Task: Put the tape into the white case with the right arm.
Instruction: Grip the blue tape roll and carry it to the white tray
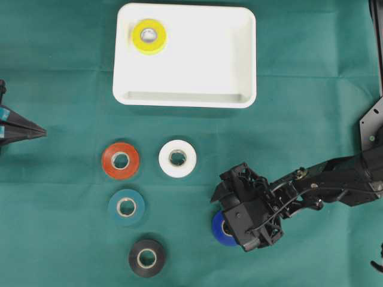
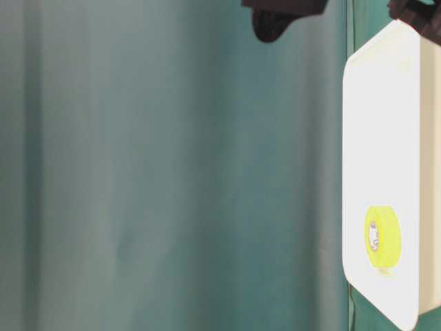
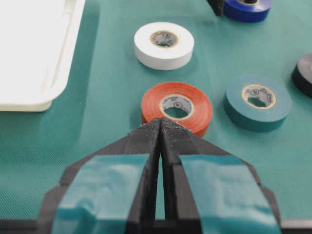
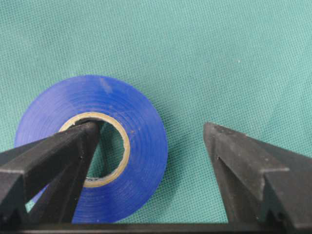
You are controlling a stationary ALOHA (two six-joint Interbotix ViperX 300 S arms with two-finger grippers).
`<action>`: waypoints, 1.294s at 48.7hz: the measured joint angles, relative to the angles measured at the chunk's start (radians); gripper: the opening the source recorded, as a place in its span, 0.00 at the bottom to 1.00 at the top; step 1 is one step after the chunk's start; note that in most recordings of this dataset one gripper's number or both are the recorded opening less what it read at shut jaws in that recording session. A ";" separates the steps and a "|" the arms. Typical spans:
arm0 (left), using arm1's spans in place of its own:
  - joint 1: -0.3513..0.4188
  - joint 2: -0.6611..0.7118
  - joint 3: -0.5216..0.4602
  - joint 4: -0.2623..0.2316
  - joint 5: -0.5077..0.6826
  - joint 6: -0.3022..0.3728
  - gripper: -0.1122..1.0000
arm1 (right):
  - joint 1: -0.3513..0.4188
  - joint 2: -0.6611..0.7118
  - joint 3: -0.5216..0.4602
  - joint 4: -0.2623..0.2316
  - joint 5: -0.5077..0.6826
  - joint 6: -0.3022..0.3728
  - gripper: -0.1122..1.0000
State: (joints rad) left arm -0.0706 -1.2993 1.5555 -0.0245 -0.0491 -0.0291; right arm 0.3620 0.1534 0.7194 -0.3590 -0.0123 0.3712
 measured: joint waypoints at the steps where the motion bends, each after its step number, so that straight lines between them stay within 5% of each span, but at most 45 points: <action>1: -0.002 0.000 0.000 0.000 0.000 0.000 0.11 | 0.000 0.000 0.000 0.000 0.002 0.000 0.62; 5: 0.000 0.000 0.000 0.000 0.000 0.000 0.11 | 0.000 0.002 0.002 0.000 0.003 0.000 0.57; 13: 0.000 0.000 0.000 0.000 0.000 -0.002 0.11 | 0.000 0.002 0.000 0.000 0.006 0.000 0.20; 17: -0.002 0.000 0.000 0.000 0.000 -0.002 0.11 | 0.002 0.002 0.002 0.000 0.008 -0.002 0.11; 39: 0.000 0.000 0.000 0.000 0.000 0.000 0.11 | 0.002 -0.017 0.000 0.000 0.023 -0.005 0.11; 63: -0.002 0.000 0.000 0.000 0.000 0.000 0.11 | 0.008 -0.196 -0.023 0.003 0.218 0.000 0.11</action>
State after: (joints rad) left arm -0.0721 -1.2993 1.5555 -0.0245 -0.0491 -0.0291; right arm 0.3697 -0.0430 0.6964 -0.3559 0.2056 0.3712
